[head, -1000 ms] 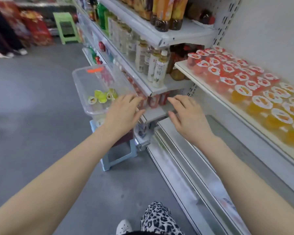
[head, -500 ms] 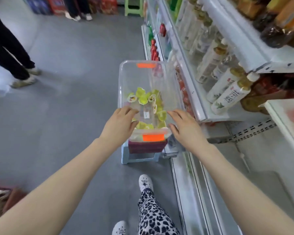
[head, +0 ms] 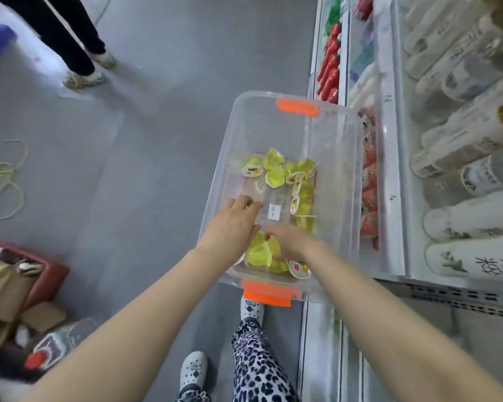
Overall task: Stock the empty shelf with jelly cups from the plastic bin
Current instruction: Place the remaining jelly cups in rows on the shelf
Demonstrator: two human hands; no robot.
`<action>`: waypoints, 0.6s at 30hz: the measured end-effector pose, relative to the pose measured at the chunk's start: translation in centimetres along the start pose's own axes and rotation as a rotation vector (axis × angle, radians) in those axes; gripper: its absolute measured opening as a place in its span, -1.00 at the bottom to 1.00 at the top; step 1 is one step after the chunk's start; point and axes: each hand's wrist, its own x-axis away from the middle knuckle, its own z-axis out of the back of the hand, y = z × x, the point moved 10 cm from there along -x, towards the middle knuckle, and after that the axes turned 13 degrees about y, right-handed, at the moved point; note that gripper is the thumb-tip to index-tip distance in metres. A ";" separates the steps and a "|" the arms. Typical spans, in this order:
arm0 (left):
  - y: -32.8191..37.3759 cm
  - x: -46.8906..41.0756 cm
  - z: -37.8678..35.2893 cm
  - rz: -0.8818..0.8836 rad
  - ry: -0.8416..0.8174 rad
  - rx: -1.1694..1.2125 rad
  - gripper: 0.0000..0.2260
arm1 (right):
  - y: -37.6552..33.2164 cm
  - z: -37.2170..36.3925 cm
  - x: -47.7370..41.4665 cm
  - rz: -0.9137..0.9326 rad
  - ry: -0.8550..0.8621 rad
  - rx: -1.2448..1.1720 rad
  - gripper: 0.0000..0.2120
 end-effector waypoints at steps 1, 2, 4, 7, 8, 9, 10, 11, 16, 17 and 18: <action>-0.2 -0.2 -0.2 0.008 -0.003 -0.009 -0.62 | -0.1 0.2 -0.3 0.013 0.037 -0.019 -0.63; -0.3 -0.2 -0.4 0.018 -0.005 -0.017 -0.62 | 0.0 0.5 -0.5 0.010 0.066 -0.042 -0.69; -0.4 -0.2 -1.0 0.033 -0.026 -0.016 -0.63 | 0.8 1.4 -0.6 -0.054 0.128 -0.070 -0.76; -0.3 -0.3 -2.4 0.028 -0.077 -0.018 -0.64 | 2.7 4.7 -0.4 -0.188 0.297 -0.085 -0.74; -0.3 -0.3 -3.5 0.029 -0.131 -0.034 -0.63 | 3.4 6.0 -0.1 -0.231 0.364 -0.119 -0.72; -0.4 -0.3 -4.9 0.033 -0.203 -0.056 -0.60 | 3.9 7.4 0.2 -0.256 0.437 -0.143 -0.70; -0.4 -0.3 -6.5 0.034 -0.287 -0.090 -0.57 | 4.3 8.6 0.4 -0.265 0.495 -0.144 -0.68; -0.2 -0.1 -7.9 0.023 -0.373 -0.132 -0.54 | 4.5 9.5 0.4 -0.262 0.532 -0.125 -0.66; -0.2 0.4 -12.5 -0.117 -0.584 -0.378 -0.50 | 5.3 10.7 -0.7 -0.258 0.538 -0.055 -0.63; -0.8 0.2 -13.0 -0.115 -0.607 -0.412 -0.48 | 5.3 10.7 -1.1 -0.256 0.537 -0.045 -0.62; -1.4 -0.1 -13.5 -0.121 -0.620 -0.444 -0.48 | 5.1 10.9 -1.4 -0.245 0.532 -0.023 -0.61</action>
